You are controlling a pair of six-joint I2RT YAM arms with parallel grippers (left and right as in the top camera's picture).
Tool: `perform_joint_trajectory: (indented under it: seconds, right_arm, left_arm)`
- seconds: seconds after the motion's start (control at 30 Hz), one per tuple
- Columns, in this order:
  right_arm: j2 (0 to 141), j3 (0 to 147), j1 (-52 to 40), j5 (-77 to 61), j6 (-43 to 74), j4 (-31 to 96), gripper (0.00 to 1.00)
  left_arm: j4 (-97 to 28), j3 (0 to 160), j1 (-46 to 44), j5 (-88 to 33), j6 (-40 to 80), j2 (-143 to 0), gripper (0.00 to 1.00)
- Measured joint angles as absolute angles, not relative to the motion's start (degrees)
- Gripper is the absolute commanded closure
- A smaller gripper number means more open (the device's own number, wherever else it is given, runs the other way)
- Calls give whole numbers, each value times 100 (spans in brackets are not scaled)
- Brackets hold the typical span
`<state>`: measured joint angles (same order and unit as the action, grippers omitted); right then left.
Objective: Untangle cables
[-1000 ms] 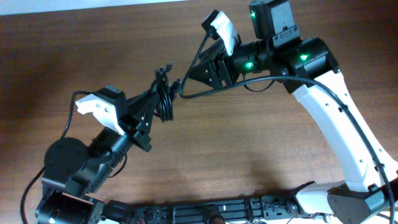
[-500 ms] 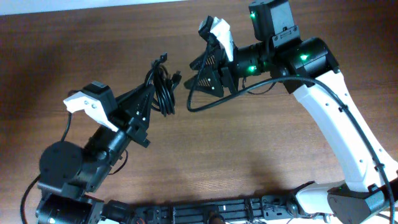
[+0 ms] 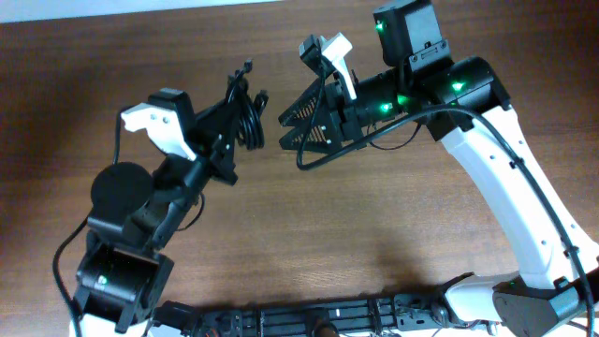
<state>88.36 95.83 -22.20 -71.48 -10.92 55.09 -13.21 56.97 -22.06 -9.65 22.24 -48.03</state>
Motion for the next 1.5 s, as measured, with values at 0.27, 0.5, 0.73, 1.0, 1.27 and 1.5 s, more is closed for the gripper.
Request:
perform_joint_trajectory:
  seconds: [0.27,0.5,0.73,1.0,1.27,1.5]
  right_arm:
    - [8836,9583,-2220,-6884,-1092,5529,44]
    - [8836,9583,-2220,-6840,-1087,5527,44]
    - [8836,9583,-2220,-6840,-1022,5527,61]
    - [8836,9585,-2220,-6812,-1000,5522,61]
    - [8836,9590,-2220,-6803,-982,5507,96]
    - [8836,9590,-2215,-6803,-985,5507,96]
  left_arm:
    - [-742,5695,-2206,-1441,2285,-4956,100]
    - [-683,5695,-2206,-1660,2681,-4956,100]
    - [-615,5695,-2206,-1767,2967,-4984,100]
    - [-373,5693,-2206,-2084,3133,-5330,100]
    - [-16,5693,-2296,-2231,3223,-5339,100]
    - [-16,5693,-2351,-2204,3218,-5343,100]
